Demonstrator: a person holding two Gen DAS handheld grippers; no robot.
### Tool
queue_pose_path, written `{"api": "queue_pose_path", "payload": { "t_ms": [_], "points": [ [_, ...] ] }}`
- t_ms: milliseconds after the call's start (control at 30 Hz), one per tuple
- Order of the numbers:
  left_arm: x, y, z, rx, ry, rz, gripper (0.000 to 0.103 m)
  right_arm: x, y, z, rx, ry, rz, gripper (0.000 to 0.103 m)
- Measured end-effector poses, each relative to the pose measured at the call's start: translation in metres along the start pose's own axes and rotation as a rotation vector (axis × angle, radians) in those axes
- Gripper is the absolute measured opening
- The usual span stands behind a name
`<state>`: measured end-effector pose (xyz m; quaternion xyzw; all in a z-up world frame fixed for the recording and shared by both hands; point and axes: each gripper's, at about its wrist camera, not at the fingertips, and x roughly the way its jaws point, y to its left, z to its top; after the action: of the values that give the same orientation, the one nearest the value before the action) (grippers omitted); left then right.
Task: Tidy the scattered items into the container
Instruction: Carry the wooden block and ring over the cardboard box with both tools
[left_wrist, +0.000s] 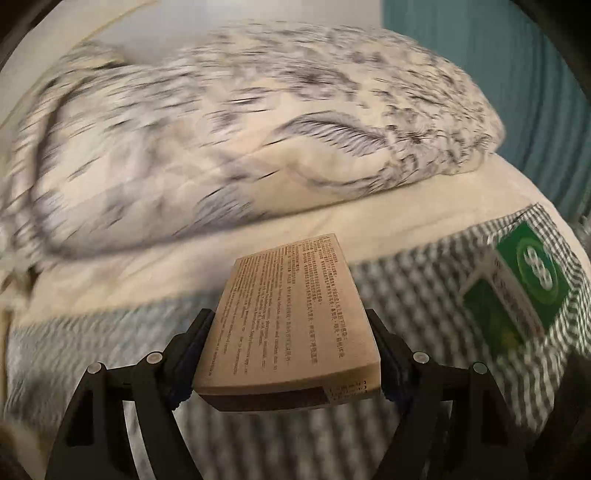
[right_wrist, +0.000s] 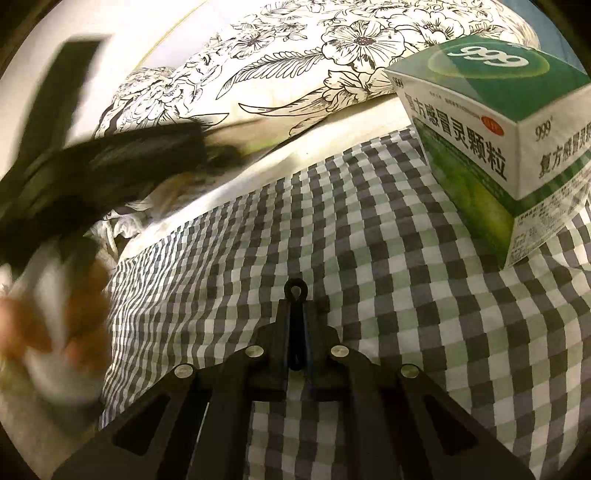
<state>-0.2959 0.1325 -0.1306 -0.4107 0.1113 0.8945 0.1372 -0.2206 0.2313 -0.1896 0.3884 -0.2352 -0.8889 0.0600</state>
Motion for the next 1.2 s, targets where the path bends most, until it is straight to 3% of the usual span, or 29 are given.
{"api": "queue_pose_path", "payload": {
  "t_ms": [133, 200, 333, 433, 500, 700, 867, 1033, 1200],
  "points": [
    [-0.069, 0.042, -0.057, -0.089, 0.04, 0.098, 0.08, -0.006, 0.007, 0.005, -0.021, -0.005, 0.001, 0.006],
    [-0.093, 0.04, -0.073, -0.106, 0.046, 0.136, 0.08, -0.017, 0.016, 0.006, -0.05, 0.008, -0.006, 0.006],
    [-0.149, 0.056, -0.123, -0.133, 0.051, 0.21, 0.08, -0.077, 0.047, 0.003, -0.129, -0.024, 0.032, 0.006],
    [-0.174, 0.054, -0.144, -0.194, 0.052, 0.201, 0.08, -0.118, 0.067, -0.012, -0.207, -0.025, 0.025, 0.006],
    [-0.186, 0.057, -0.149, -0.236, 0.051, 0.173, 0.08, -0.14, 0.078, -0.026, -0.253, -0.004, 0.029, 0.006],
    [-0.232, 0.066, -0.15, -0.273, 0.02, 0.183, 0.08, -0.184, 0.105, -0.055, -0.342, 0.029, 0.016, 0.006],
    [-0.267, 0.072, -0.149, -0.263, -0.031, 0.232, 0.08, -0.207, 0.129, -0.055, -0.384, -0.004, 0.003, 0.006],
    [-0.297, 0.098, -0.144, -0.296, -0.069, 0.276, 0.08, -0.228, 0.172, -0.053, -0.441, -0.041, 0.042, 0.006],
    [-0.323, 0.135, -0.144, -0.381, -0.104, 0.26, 0.08, -0.233, 0.219, -0.053, -0.498, -0.057, 0.095, 0.006]
  ]
}}
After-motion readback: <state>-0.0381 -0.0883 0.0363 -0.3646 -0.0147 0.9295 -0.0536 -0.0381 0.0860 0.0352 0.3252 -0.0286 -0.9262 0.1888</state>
